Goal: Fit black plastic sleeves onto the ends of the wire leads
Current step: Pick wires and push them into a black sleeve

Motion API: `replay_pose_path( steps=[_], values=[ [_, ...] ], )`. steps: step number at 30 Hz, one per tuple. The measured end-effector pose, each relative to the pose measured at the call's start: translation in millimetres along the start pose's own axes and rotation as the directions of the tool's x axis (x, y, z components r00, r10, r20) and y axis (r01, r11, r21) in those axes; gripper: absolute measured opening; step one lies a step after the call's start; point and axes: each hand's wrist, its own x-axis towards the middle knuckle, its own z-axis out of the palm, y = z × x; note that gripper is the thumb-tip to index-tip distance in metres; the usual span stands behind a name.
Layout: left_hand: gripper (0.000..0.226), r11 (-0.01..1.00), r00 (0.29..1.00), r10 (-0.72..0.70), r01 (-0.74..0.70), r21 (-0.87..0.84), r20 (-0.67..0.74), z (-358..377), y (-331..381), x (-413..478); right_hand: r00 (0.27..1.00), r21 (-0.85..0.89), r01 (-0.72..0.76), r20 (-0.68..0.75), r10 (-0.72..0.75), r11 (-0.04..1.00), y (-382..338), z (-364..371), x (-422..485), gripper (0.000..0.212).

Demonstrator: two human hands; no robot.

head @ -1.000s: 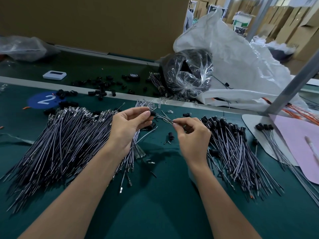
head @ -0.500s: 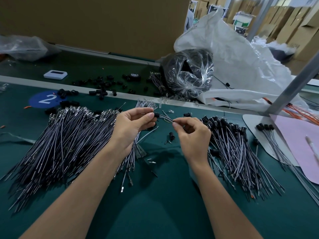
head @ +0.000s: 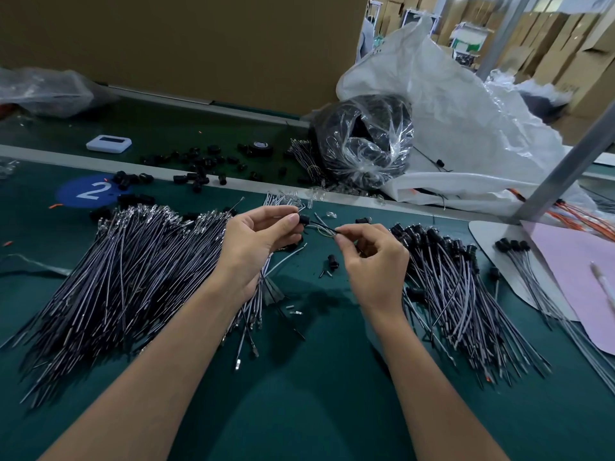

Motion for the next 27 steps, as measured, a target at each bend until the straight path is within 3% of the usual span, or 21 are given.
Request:
replay_pose_path(
  steps=[6, 13, 21, 27],
  values=[
    [0.01, 1.0, 0.999, -0.008, 0.008, -0.009, -0.045, 1.4, -0.4, -1.4, 1.0, 0.021, 0.018, -0.004, -0.018, 1.0, 1.9, 0.0, 1.8, 0.011],
    [0.006, 0.982, 0.999, 0.043, -0.046, 0.185, 0.02, 6.7, -6.9, -4.4, 0.997, 0.013, 0.043, 0.064, -0.044, 0.999, -0.1, 4.4, -1.5, 0.009],
    [0.01, 0.987, 0.999, 0.028, -0.033, 0.154, 0.04, 5.7, -6.1, -3.6, 0.992, 0.086, 0.039, 0.115, -0.048, 0.996, -2.6, 5.2, -2.7, 0.006],
    [0.008, 0.957, 0.99, 0.087, -0.113, 0.269, 0.107, 7.2, -6.0, -6.2, 0.981, 0.126, -0.009, 0.191, -0.015, 0.992, -4.8, 4.4, -0.6, 0.018]
  ],
)
